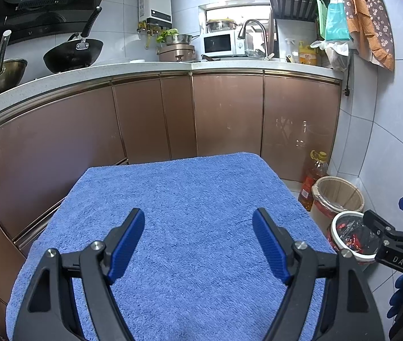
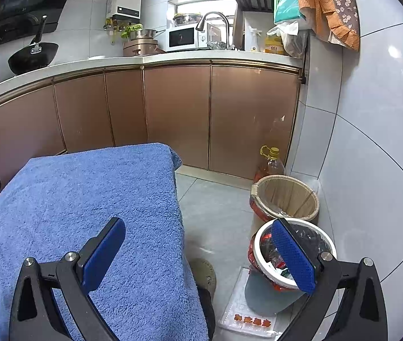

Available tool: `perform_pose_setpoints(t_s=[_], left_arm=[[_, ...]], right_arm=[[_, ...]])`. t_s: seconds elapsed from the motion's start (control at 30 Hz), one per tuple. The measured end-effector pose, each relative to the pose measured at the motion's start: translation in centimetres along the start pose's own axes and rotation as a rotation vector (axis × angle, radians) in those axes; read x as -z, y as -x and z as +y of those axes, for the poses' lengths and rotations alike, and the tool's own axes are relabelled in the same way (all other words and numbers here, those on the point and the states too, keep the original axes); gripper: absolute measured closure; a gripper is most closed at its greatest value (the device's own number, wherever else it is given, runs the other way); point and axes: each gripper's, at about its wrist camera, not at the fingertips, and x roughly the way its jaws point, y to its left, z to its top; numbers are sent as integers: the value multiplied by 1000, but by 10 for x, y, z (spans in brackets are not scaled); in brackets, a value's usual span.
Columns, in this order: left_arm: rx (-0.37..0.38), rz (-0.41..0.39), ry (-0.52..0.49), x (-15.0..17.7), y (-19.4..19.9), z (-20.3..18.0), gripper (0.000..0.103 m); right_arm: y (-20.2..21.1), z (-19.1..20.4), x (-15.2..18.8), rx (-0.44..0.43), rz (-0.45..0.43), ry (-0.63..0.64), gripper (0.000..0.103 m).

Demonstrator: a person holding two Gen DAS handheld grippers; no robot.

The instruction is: Collect trash

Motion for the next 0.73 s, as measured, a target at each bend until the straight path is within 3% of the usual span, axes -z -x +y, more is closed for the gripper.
perform_pose_setpoints(t_s=[0.73], left_arm=[[-2,6,15,1,-1,3,26]], right_arm=[[2,1,-2,4,-10,6,0]])
